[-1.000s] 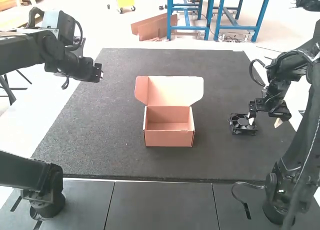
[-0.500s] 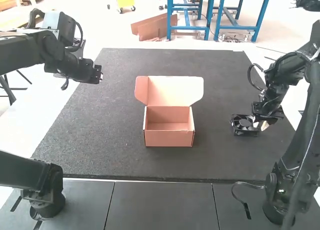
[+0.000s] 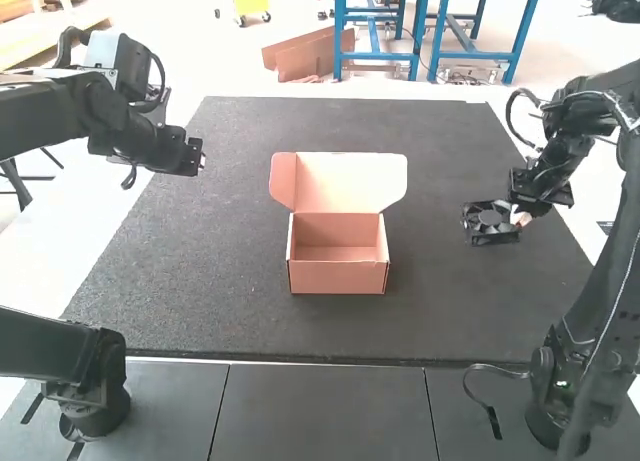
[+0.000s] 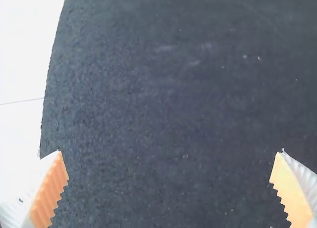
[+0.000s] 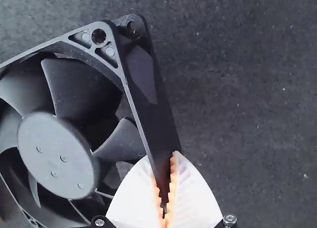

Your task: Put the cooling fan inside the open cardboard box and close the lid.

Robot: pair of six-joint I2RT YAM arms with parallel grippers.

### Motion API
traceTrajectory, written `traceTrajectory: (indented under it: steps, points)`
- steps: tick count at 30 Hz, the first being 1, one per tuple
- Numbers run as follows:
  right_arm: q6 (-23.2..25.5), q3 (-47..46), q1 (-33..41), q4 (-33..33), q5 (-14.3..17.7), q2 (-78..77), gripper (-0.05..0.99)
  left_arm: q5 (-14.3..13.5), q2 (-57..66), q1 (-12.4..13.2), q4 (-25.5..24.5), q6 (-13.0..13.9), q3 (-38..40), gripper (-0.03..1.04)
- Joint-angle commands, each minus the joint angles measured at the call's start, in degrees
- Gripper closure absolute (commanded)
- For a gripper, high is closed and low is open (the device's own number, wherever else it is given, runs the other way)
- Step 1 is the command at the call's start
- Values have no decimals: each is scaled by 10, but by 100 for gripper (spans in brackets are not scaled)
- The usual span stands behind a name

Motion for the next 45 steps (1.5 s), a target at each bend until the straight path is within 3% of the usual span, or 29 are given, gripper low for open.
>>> traceTrajectory:
  steps: [1, 4, 7, 14, 17, 20, 27, 33, 36, 45]
  points:
    - [11, 27, 9, -19, -51, -89, 95, 5, -18, -4, 9, -3, -14, 4]
    - [26, 37, 36, -40, -94, -144, 95, 5, -25, -4, 16, 1, -28, 4]
    - [99, 40, 81, -40, -121, -195, 95, 5, -32, -3, 24, 3, -41, 4]
    - [235, 68, 240, -118, -127, -239, 95, 5, -42, -4, 41, 3, -66, 4]
    - [286, 73, 313, -122, -130, -241, 95, 5, -46, -4, 44, 3, -69, 4]
    - [319, 78, 370, -124, -131, -241, 95, 6, -48, -4, 44, 3, -69, 4]
    - [378, 76, 460, -102, -178, -219, 95, 6, -50, -4, 46, 4, -71, 4]
    - [431, 56, 472, -54, -179, -180, 95, 11, -56, -4, 48, 3, -72, 4]
    - [433, 47, 472, -37, -174, -165, 95, 11, -56, -4, 48, 2, -73, 4]
    - [441, 10, 471, 21, -94, -116, 96, 14, -56, -4, 56, -5, -74, 4]
